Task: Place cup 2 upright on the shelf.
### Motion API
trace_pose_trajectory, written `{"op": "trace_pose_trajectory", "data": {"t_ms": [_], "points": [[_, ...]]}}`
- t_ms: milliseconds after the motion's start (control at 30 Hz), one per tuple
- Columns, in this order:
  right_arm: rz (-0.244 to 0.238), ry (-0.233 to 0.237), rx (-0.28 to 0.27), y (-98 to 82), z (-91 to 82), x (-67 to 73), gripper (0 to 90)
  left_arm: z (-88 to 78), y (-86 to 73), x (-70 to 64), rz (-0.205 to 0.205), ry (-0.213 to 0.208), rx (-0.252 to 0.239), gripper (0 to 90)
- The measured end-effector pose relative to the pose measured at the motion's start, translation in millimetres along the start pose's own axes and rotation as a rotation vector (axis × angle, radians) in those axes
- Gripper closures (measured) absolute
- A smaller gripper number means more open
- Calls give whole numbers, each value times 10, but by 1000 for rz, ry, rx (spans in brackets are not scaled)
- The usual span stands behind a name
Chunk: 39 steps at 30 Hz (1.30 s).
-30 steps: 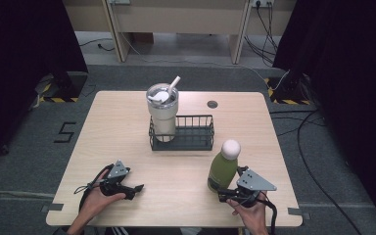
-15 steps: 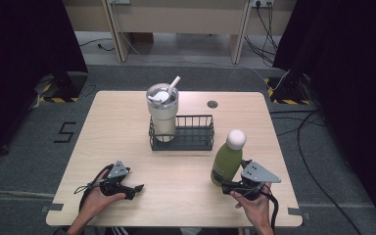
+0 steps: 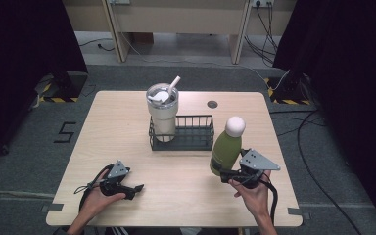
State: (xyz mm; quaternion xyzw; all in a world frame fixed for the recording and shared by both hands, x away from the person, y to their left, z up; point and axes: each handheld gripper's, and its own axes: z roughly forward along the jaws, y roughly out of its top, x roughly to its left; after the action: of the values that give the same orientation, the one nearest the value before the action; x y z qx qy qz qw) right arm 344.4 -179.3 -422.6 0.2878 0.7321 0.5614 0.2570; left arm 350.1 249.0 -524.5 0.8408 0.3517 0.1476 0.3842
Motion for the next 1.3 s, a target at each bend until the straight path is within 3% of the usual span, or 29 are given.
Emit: {"op": "trace_pose_trajectory", "data": {"t_ms": [600,1300], "points": [[1,-17,16,324,238,-171,209,0,0,0,-1,0,0,116],[10,-15,4,636,765,-251,209,1,-1,0,-1,-1,-1,116]]}}
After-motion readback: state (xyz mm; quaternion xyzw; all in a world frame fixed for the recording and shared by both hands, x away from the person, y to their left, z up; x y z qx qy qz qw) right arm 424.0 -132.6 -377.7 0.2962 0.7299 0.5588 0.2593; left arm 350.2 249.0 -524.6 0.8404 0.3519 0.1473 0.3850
